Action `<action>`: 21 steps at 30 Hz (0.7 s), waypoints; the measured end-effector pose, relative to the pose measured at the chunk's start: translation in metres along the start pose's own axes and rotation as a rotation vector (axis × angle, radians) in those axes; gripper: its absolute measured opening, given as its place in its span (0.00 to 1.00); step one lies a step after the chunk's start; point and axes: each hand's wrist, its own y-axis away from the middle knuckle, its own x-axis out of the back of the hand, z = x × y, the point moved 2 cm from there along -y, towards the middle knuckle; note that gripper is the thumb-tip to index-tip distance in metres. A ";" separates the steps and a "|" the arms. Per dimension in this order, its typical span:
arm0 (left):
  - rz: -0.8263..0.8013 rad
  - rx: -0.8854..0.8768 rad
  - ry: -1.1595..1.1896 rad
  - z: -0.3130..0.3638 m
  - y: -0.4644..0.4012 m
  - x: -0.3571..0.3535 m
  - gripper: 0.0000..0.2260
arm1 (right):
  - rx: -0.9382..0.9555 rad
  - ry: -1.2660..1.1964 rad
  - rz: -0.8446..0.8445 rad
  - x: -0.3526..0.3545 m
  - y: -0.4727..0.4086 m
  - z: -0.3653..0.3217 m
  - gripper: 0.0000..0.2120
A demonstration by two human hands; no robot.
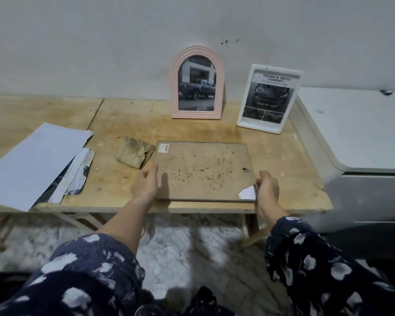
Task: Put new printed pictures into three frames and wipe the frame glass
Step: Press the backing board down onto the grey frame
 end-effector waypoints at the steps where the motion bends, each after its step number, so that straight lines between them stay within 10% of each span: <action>1: 0.002 0.006 -0.020 -0.002 -0.001 0.001 0.30 | 0.009 0.040 -0.002 -0.001 0.008 -0.004 0.27; 6: 0.020 -0.121 -0.306 -0.005 0.001 0.004 0.28 | 0.081 0.235 -0.032 -0.008 0.016 -0.008 0.10; 13: -0.106 -0.482 -0.944 0.017 0.027 -0.044 0.32 | 0.186 0.572 -0.164 -0.003 0.011 -0.002 0.17; 21: -0.364 -0.615 -1.095 0.028 0.048 -0.130 0.37 | 0.083 0.533 -0.222 0.003 -0.010 -0.003 0.13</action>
